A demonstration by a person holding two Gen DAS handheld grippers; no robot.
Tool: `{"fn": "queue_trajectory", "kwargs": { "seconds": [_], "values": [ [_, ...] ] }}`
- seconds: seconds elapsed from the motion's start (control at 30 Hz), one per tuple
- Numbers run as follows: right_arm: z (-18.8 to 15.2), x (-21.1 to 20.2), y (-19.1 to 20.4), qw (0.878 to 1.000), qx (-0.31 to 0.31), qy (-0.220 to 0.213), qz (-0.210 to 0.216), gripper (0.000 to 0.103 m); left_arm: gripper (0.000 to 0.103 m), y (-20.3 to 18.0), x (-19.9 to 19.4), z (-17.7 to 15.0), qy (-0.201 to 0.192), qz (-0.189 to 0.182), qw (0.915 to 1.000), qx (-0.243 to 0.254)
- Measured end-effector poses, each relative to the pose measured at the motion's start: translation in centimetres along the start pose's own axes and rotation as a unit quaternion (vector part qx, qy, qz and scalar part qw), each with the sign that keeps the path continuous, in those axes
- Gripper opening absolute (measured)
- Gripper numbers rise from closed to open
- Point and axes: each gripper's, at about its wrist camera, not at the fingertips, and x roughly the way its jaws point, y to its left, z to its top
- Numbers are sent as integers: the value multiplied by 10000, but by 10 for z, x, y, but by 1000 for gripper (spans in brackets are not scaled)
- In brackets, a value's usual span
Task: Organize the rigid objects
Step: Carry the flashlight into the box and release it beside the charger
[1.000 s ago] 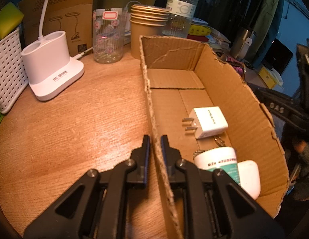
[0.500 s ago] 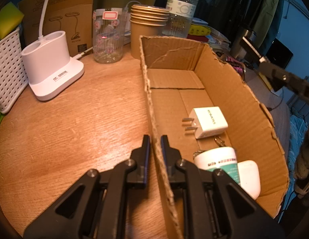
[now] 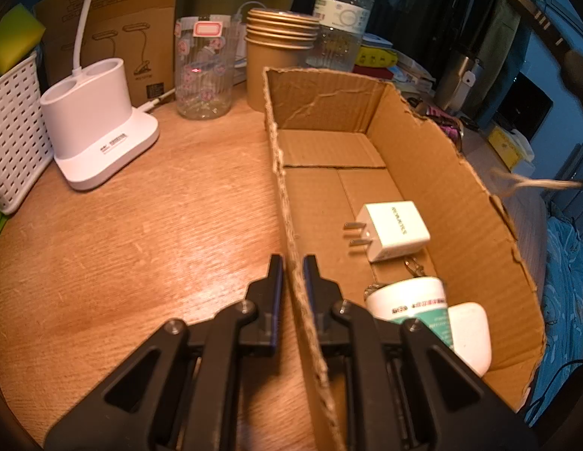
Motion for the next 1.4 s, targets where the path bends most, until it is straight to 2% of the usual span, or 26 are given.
{"fn": "queue_trajectory", "kwargs": {
  "seconds": [0.13,0.3,0.67,1.07,1.33,1.4],
  "values": [
    [5,-11,16,9997,-175,-101,141,22,12,0,0,0,0,0,10000,0],
    [2,-5,22,9995,-175,-11,268,22,12,0,0,0,0,-1,10000,0],
    [-32,44,12,9973,69,707,174,21,12,0,0,0,0,-1,10000,0],
    [-53,81,23,9906,-364,1189,-570,21,12,0,0,0,-1,0,10000,0],
    [-62,98,36,9800,-829,1436,-1101,21,12,0,0,0,-8,-6,10000,6],
    [-64,101,40,9742,-1047,1552,-1262,21,12,-1,0,-1,-14,-6,10000,8]
  ]
}}
